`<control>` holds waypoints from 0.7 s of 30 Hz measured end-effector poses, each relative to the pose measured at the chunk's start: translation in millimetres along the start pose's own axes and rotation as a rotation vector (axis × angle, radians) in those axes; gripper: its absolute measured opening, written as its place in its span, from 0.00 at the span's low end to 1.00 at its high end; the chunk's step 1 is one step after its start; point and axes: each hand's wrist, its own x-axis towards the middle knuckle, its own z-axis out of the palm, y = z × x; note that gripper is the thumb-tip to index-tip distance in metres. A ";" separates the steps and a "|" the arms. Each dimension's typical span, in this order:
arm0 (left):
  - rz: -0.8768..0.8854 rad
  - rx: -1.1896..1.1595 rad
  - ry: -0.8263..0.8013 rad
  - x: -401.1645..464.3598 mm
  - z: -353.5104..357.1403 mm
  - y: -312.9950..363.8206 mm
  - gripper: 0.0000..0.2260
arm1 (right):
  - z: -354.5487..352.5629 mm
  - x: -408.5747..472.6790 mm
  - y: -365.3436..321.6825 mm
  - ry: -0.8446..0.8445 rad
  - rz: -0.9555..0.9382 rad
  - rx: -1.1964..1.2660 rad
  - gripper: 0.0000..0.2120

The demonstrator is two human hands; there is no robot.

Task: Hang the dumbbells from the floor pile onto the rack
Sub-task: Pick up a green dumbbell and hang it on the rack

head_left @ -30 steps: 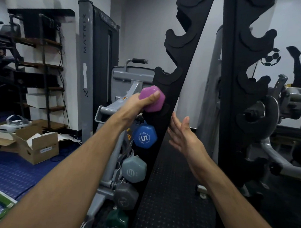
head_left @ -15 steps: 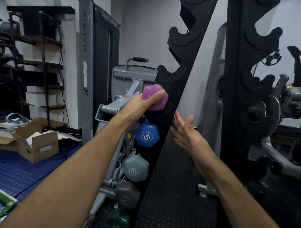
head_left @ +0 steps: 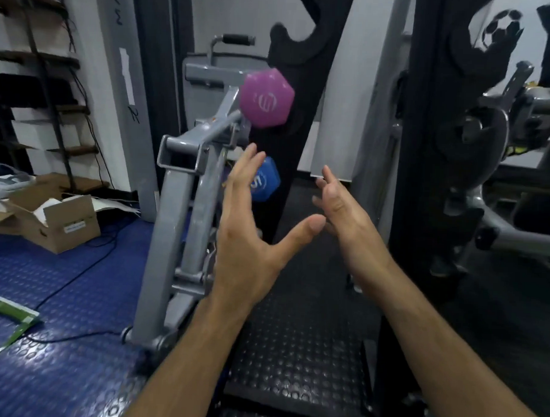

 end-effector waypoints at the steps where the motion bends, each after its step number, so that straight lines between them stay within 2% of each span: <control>1: -0.011 -0.004 0.008 -18.8 3.7 -2.9 0.37 | -3.1 -8.6 9.3 -0.009 0.022 -0.002 0.37; 5: -0.178 -0.086 -0.032 -95.2 22.0 -24.8 0.24 | -12.3 -45.3 57.4 -0.063 0.165 -0.093 0.33; 8: -0.346 -0.107 -0.117 -149.9 38.2 -52.8 0.19 | -16.9 -68.9 107.4 -0.114 0.311 -0.162 0.30; 15: -0.750 -0.062 -0.367 -271.3 75.1 -135.8 0.24 | -12.6 -134.8 229.0 -0.207 0.604 -0.284 0.25; 18: -0.877 -0.035 -0.524 -311.9 86.3 -163.0 0.27 | -7.1 -164.7 280.9 -0.266 0.729 -0.333 0.26; 21: -1.018 -0.061 -0.675 -341.3 94.8 -183.5 0.24 | -0.1 -190.0 329.1 -0.304 0.815 -0.391 0.26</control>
